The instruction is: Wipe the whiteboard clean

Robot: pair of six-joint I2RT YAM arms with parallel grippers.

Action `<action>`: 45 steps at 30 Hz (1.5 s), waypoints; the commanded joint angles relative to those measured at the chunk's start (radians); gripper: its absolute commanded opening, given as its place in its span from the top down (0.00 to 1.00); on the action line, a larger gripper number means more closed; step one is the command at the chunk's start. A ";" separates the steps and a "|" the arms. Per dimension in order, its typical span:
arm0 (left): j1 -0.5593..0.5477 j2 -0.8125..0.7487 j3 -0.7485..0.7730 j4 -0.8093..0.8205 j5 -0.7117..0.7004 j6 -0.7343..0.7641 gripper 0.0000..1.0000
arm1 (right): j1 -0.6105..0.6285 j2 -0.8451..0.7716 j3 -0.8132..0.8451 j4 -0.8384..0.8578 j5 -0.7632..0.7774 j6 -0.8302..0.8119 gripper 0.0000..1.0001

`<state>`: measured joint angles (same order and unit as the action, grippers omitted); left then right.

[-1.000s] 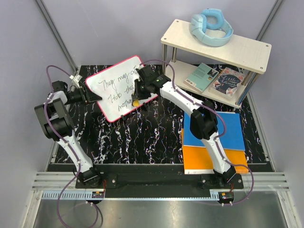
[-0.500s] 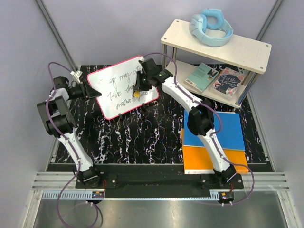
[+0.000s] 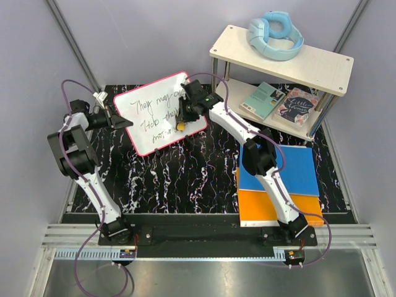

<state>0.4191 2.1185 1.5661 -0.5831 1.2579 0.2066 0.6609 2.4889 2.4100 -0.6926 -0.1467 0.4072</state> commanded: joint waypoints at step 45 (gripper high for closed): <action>-0.020 -0.137 -0.055 -0.199 -0.450 0.478 1.00 | 0.200 0.079 -0.009 0.277 0.222 -0.341 1.00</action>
<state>0.4179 1.9839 1.5192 -0.8856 1.1725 0.5259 0.7799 2.5233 2.4119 -0.4664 0.1165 0.0940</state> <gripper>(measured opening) 0.069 0.255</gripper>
